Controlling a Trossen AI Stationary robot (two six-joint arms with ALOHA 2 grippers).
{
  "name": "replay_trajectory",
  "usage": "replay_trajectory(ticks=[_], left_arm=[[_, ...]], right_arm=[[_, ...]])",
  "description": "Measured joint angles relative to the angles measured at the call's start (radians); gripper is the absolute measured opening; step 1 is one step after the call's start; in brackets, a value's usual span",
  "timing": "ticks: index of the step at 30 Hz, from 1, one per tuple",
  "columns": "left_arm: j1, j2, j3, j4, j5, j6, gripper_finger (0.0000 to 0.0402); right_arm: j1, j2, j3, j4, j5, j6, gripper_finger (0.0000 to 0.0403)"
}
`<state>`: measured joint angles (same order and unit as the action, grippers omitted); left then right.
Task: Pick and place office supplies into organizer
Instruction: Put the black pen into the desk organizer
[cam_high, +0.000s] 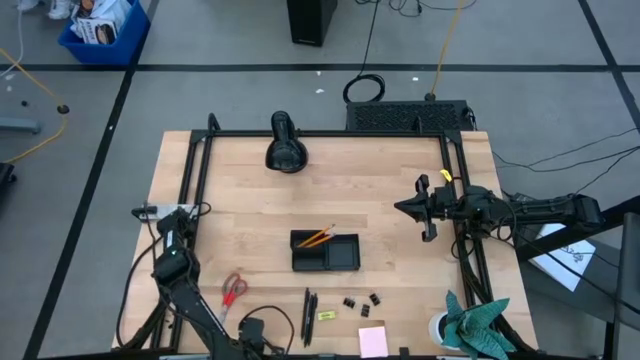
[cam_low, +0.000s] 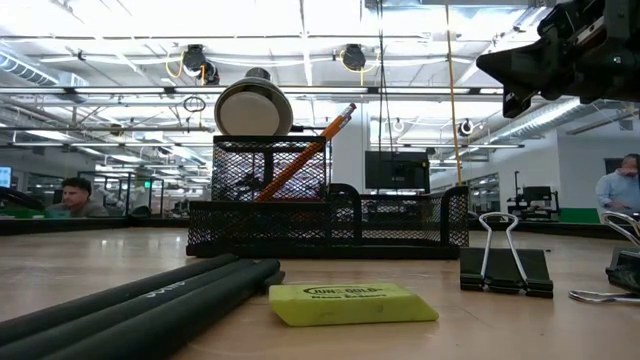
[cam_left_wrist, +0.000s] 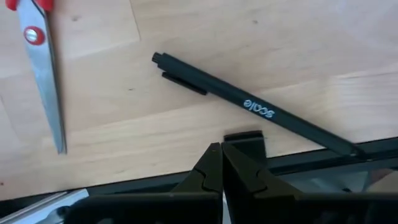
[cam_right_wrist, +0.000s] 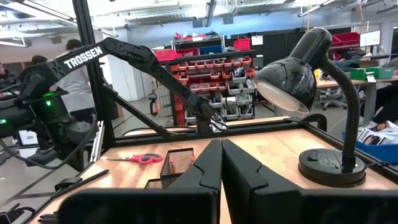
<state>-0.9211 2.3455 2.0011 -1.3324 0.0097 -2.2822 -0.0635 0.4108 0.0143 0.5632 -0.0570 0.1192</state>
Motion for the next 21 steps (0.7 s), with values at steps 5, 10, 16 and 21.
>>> replay_trajectory(ticks=[5, 10, 16, 21], left_arm=[[0.0, -0.001, -0.047, 0.026, 0.013, 0.0, 0.0002], [0.013, -0.001, -0.099, 0.056, 0.022, 0.004, 0.0001], [0.03, -0.008, -0.134, 0.065, 0.036, 0.014, 0.0001], [0.049, -0.01, -0.163, 0.067, 0.039, 0.037, 0.0001]], right_arm=[[0.0, 0.0, 0.0, 0.0, 0.001, 0.0, 0.0], [0.0, 0.0, 0.0, 0.0, 0.001, 0.0, 0.0], [0.0, 0.0, 0.0, 0.0, 0.001, -0.001, 0.0], [0.0, 0.0, 0.0, 0.0, 0.002, -0.011, 0.0]])
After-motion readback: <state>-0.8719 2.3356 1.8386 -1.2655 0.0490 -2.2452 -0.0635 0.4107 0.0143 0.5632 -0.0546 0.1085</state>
